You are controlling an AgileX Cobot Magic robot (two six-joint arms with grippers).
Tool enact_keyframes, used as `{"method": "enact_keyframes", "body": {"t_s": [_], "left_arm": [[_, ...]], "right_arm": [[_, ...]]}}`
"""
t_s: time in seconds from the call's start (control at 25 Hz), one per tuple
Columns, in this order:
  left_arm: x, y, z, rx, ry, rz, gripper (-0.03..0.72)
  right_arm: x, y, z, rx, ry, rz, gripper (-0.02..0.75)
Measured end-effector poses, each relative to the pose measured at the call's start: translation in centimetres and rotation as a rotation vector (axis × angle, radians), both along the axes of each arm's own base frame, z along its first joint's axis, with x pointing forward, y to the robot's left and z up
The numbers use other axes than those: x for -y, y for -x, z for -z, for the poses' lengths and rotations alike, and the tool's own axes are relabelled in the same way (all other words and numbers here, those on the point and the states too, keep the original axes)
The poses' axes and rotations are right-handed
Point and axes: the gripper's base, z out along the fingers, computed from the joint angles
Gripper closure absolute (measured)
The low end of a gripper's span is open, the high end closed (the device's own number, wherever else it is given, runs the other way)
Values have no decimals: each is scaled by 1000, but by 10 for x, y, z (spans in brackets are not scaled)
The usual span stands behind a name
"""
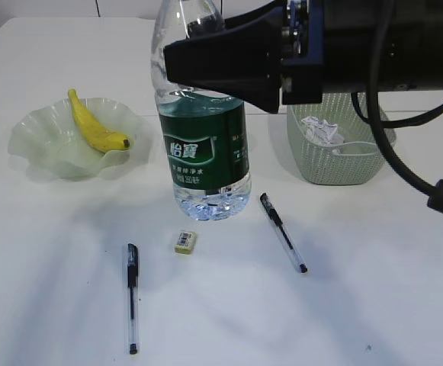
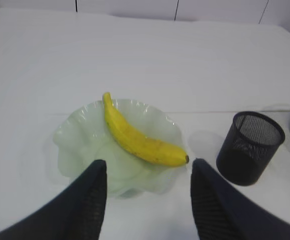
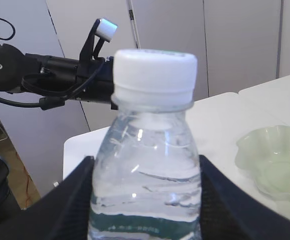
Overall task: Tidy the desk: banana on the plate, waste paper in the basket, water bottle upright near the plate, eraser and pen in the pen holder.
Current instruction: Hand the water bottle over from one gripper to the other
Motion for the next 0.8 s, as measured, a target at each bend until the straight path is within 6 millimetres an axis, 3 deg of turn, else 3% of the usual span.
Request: {"method": "enact_keyframes", "body": {"t_s": [0.48,0.8], "left_arm": [[15,-25,16,52,56,35,308],[47,-20,15,133,63,410,308]], "right_arm": [[1,-2,1,-1,7,22,328],[1,-2,1,-1,6,23,328]]}}
